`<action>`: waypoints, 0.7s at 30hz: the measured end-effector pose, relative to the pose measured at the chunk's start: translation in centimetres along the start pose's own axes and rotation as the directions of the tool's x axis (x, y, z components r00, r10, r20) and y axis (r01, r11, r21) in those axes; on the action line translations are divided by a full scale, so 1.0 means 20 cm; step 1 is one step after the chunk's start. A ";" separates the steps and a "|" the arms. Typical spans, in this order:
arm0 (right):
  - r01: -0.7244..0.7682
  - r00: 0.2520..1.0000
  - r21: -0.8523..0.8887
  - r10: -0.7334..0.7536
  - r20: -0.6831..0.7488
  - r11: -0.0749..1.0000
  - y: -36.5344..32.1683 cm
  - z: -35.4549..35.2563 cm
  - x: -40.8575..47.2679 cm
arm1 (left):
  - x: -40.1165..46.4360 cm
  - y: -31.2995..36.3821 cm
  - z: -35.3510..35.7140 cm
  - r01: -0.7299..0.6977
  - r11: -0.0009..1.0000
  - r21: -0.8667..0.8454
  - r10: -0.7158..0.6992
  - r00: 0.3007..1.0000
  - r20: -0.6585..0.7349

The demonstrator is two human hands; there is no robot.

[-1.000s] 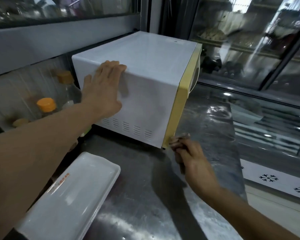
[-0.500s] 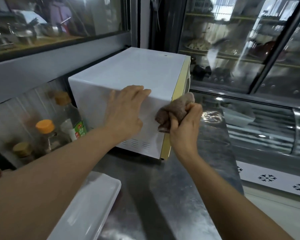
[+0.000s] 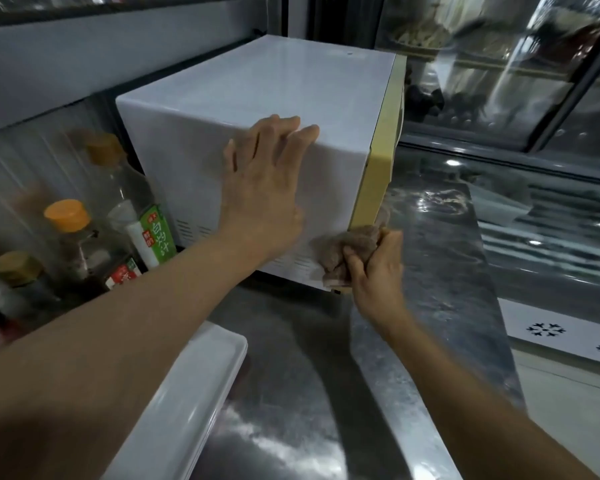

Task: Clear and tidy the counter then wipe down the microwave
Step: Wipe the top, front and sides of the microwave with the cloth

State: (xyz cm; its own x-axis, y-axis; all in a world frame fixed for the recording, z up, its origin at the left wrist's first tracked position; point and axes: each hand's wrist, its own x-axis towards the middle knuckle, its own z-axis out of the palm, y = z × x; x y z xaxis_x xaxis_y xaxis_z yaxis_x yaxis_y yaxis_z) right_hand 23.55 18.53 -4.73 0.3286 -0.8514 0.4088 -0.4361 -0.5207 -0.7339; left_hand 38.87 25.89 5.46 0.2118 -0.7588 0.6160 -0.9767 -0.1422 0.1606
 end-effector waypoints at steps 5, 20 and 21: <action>-0.079 0.983 -0.041 0.084 0.161 0.996 0.10 0.07 -0.09 | 0.00 -0.01 0.03 -0.013 1.000 0.001 0.013 1.000 -0.021; -0.136 0.934 -0.051 0.145 0.325 0.989 0.18 0.05 -0.05 | 0.00 0.01 0.00 0.020 0.999 0.046 -0.022 0.998 0.051; -0.120 0.935 -0.056 0.132 0.329 0.991 0.19 0.05 -0.05 | 0.00 0.01 -0.01 0.025 0.998 0.052 -0.028 0.998 0.062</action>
State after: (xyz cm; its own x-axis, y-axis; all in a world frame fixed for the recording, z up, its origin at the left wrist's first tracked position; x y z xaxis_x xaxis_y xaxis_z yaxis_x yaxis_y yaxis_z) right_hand 22.48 17.53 -8.46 0.5251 -0.8442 0.1073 -0.5186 -0.4174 -0.7463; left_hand 38.61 25.97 5.58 0.2363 -0.7925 0.5622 -0.9717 -0.1934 0.1358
